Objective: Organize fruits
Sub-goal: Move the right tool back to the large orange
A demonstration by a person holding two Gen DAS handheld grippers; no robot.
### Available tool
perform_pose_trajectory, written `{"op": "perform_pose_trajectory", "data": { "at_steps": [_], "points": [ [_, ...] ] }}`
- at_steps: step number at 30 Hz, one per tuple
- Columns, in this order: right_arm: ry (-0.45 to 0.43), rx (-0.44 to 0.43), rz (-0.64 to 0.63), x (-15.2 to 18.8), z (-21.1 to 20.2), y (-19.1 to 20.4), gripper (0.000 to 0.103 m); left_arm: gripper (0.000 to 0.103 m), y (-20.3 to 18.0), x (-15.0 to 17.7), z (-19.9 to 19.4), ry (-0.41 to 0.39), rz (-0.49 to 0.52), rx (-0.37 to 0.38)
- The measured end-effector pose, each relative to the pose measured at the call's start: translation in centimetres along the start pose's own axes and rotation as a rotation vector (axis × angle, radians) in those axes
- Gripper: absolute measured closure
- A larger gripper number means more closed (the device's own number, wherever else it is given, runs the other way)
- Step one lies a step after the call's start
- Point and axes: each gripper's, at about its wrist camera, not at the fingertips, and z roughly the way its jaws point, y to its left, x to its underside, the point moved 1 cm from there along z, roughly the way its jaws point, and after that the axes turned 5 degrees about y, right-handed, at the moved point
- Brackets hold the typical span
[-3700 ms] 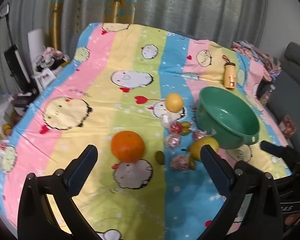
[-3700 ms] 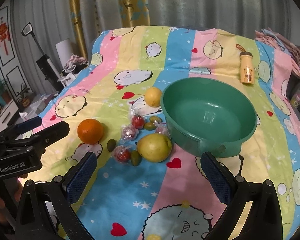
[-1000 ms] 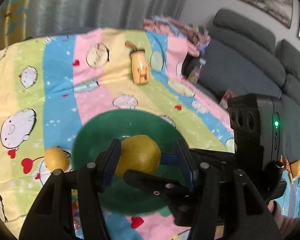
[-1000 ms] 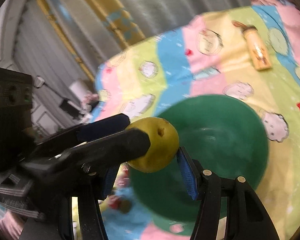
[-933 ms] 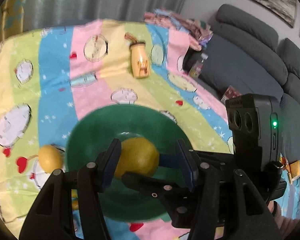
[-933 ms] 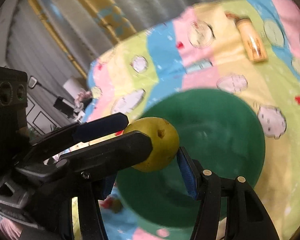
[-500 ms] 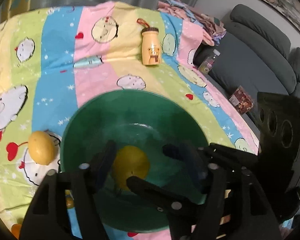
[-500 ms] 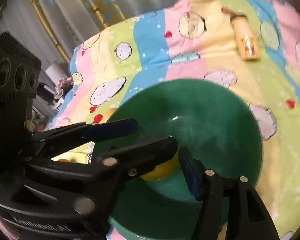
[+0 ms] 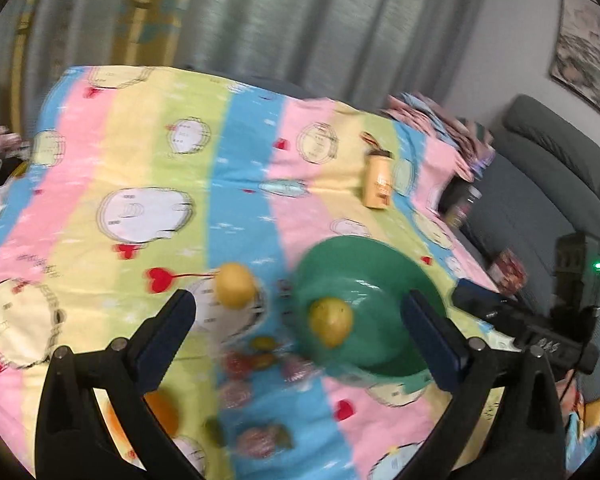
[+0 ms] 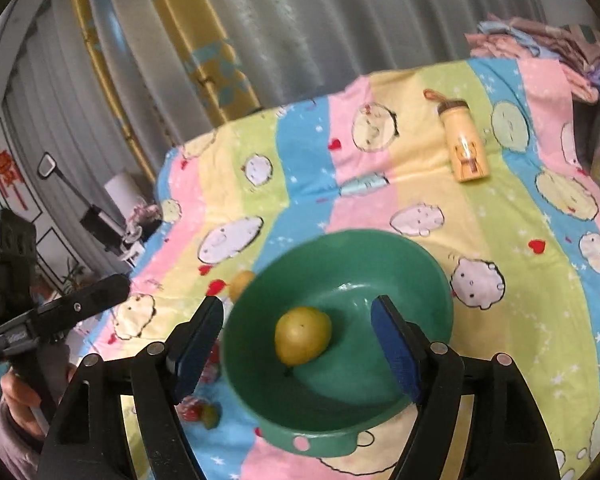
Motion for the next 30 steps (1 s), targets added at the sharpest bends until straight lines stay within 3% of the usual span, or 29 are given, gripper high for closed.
{"op": "perform_pose_trajectory", "data": {
  "at_steps": [4, 10, 15, 22, 26, 30],
  "points": [
    [-0.012, -0.048, -0.038, 0.6, -0.9, 1.8, 0.026, 0.001, 2.7, 2.3, -1.9, -0.023, -0.06, -0.069],
    [-0.005, -0.144, -0.135, 2.3, -1.4, 5.6, 0.026, 0.001, 6.6, 5.8, -3.4, -0.037, -0.197, -0.082],
    [0.084, -0.189, -0.199, 4.7, 0.3, 8.2, 0.026, 0.001, 7.7, 7.7, -3.0, 0.006, -0.234, -0.044],
    [0.223, -0.223, -0.267, 8.2, 3.9, 10.4, 0.026, 0.001, 9.9, 9.0, -2.8, 0.034, -0.277, -0.088],
    [0.256, -0.255, -0.293, 9.4, 5.3, 11.2, 0.026, 0.001, 10.8, 9.5, -2.3, 0.065, -0.283, -0.106],
    [0.272, -0.304, -0.305, 10.1, 6.7, 12.7, 0.026, 0.002, 12.6, 9.7, -1.5, 0.092, -0.359, -0.082]
  ]
}}
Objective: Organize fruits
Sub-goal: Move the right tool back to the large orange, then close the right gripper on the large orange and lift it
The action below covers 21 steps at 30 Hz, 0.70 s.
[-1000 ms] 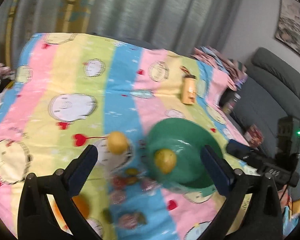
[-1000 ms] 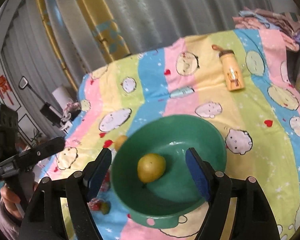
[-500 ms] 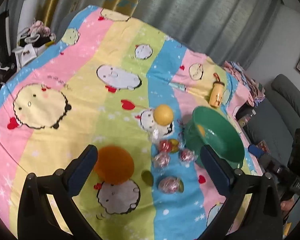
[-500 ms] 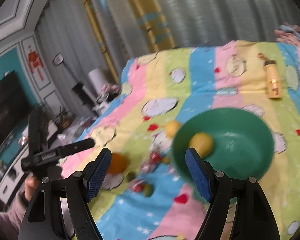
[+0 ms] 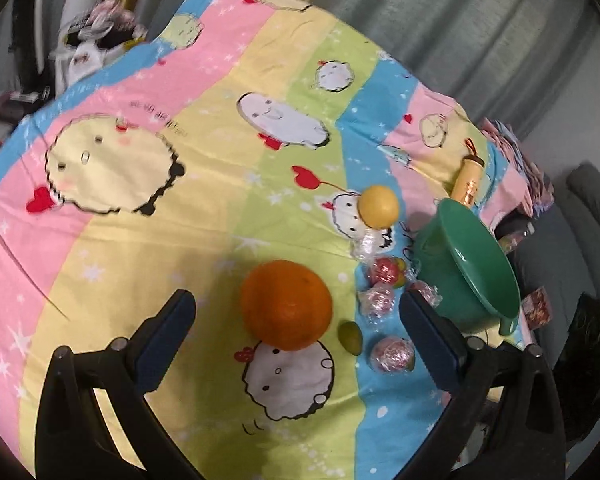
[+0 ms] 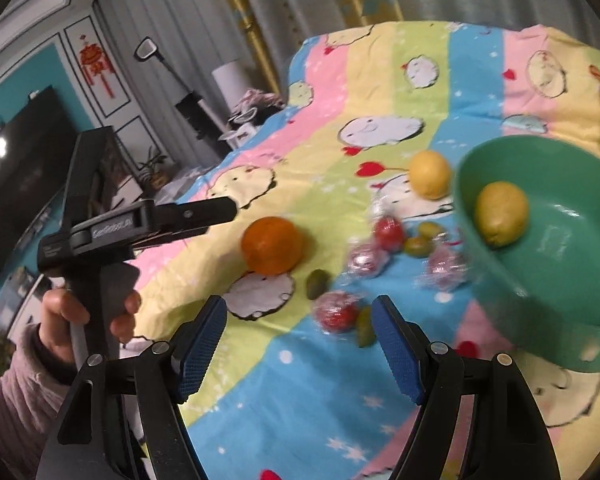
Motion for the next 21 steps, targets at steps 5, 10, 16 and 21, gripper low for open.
{"op": "perform_pose_trajectory", "data": {
  "at_steps": [5, 10, 16, 21],
  "points": [
    [0.026, -0.018, -0.054, -1.1, 2.7, 2.0, 0.026, 0.002, 0.5, -0.5, 0.8, 0.044, -0.01, -0.001],
    [0.071, 0.005, -0.047, -3.5, 7.0, 2.2, 0.026, 0.002, 0.7, -0.8, 1.4, 0.078, 0.017, -0.005],
    [0.12, 0.019, -0.046, -4.5, 10.3, 1.9, 0.026, 0.009, 1.1, -0.8, 2.5, 0.118, 0.055, 0.012],
    [0.144, 0.022, -0.06, -4.6, 11.7, 2.0, 0.026, 0.016, 0.7, -0.9, 3.3, 0.135, 0.079, 0.047]
  ]
}}
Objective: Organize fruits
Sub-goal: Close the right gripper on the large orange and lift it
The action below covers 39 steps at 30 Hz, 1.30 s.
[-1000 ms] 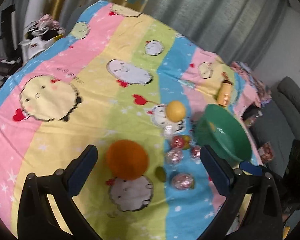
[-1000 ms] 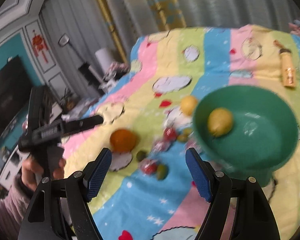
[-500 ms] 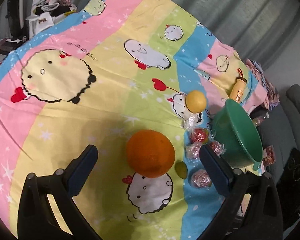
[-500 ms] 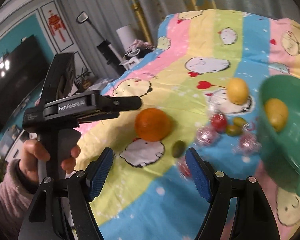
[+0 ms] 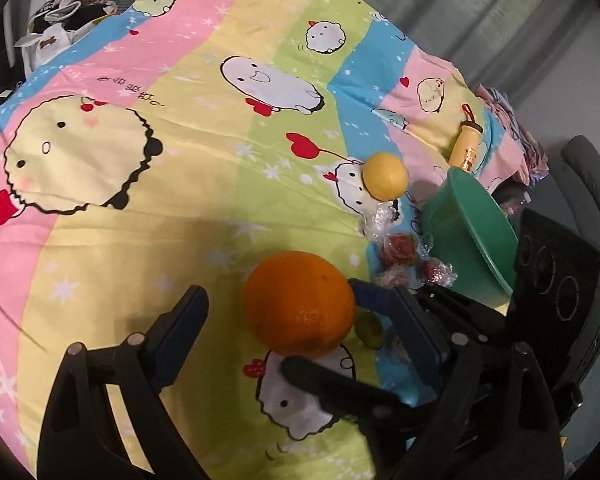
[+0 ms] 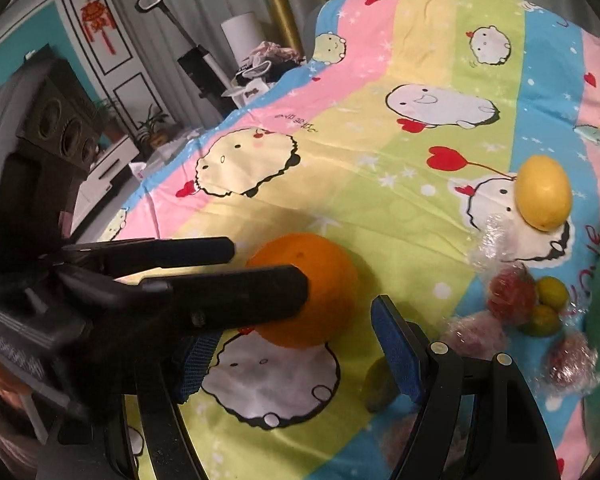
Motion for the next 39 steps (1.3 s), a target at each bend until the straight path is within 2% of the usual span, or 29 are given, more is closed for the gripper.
{"op": "perform_pose_trajectory", "data": {
  "at_steps": [1, 5, 6, 7, 15, 22, 39],
  "points": [
    [0.004, 0.002, 0.002, -0.1, 0.2, 0.0, 0.026, 0.022, 0.0, 0.0, 0.1, 0.003, -0.003, 0.001],
    [0.022, 0.013, 0.007, -0.5, 1.1, -0.1, 0.034, 0.028, 0.2, -0.1, 0.9, 0.022, -0.024, 0.003],
    [0.024, 0.012, 0.009, -0.5, 1.1, -0.2, 0.034, 0.034, 0.3, 0.0, 1.1, 0.028, -0.027, 0.002],
    [0.022, 0.011, 0.012, -0.5, 1.0, -0.2, 0.035, 0.036, 0.4, 0.0, 1.2, 0.033, -0.03, 0.012],
    [0.016, 0.021, 0.015, -0.5, 0.9, 0.0, 0.036, 0.038, 0.1, 0.1, 0.9, 0.034, -0.031, 0.019],
    [-0.042, 0.05, 0.008, -0.2, -1.0, 0.7, 0.036, 0.038, -1.1, 0.0, -0.4, -0.005, -0.003, 0.04],
    [-0.205, 0.129, -0.034, 1.6, -8.9, 1.3, 0.036, 0.038, -8.7, 1.2, -3.6, -0.121, 0.168, 0.055]
  ]
}}
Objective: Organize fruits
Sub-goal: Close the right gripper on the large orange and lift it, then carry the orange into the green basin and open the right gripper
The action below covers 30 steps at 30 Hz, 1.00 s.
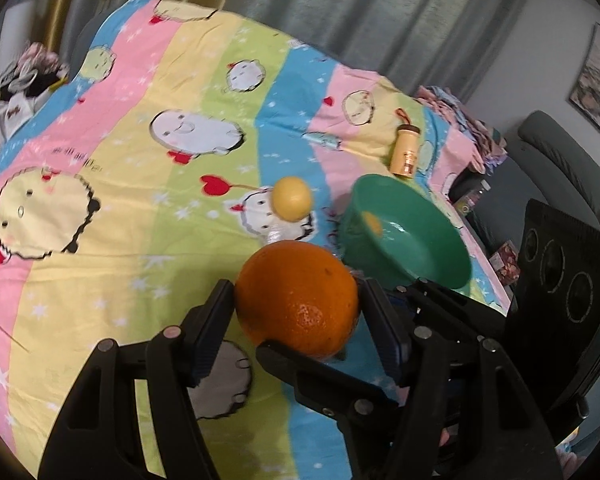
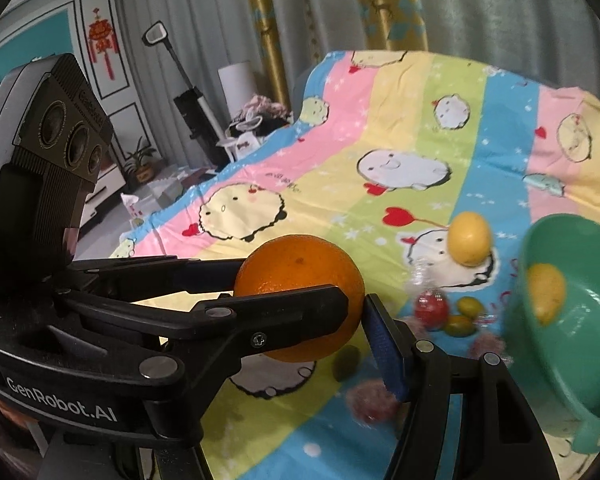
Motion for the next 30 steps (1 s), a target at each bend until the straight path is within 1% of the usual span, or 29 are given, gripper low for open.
{"op": "perform_pose_trajectory", "data": {
  "at_steps": [7, 14, 18, 23, 27, 30],
  "points": [
    [-0.055, 0.028, 0.007, 0.1, -3.1, -1.7, 0.036, 0.038, -3.7, -0.7, 0.0, -0.036, 0.077, 0.016],
    [-0.101, 0.062, 0.028, 0.1, -5.6, -4.2, 0.036, 0.038, -6.8, -1.9, 1.1, -0.035, 0.131, 0.038],
    [-0.129, 0.072, 0.051, 0.3, -6.9, -6.0, 0.036, 0.038, -9.0, -2.8, 2.1, -0.022, 0.179, 0.036],
    [-0.156, 0.069, 0.113, 0.3, -8.3, -9.0, 0.036, 0.038, -11.7, -3.9, 3.7, -0.003, 0.242, 0.025],
    [-0.156, 0.088, 0.161, 0.6, -9.3, -11.2, 0.036, 0.038, -13.4, -4.7, 5.5, 0.025, 0.266, 0.052],
    [-0.147, 0.102, 0.196, 0.7, -9.7, -12.7, 0.036, 0.038, -14.4, -5.5, 7.2, 0.062, 0.266, 0.082]
  ]
}}
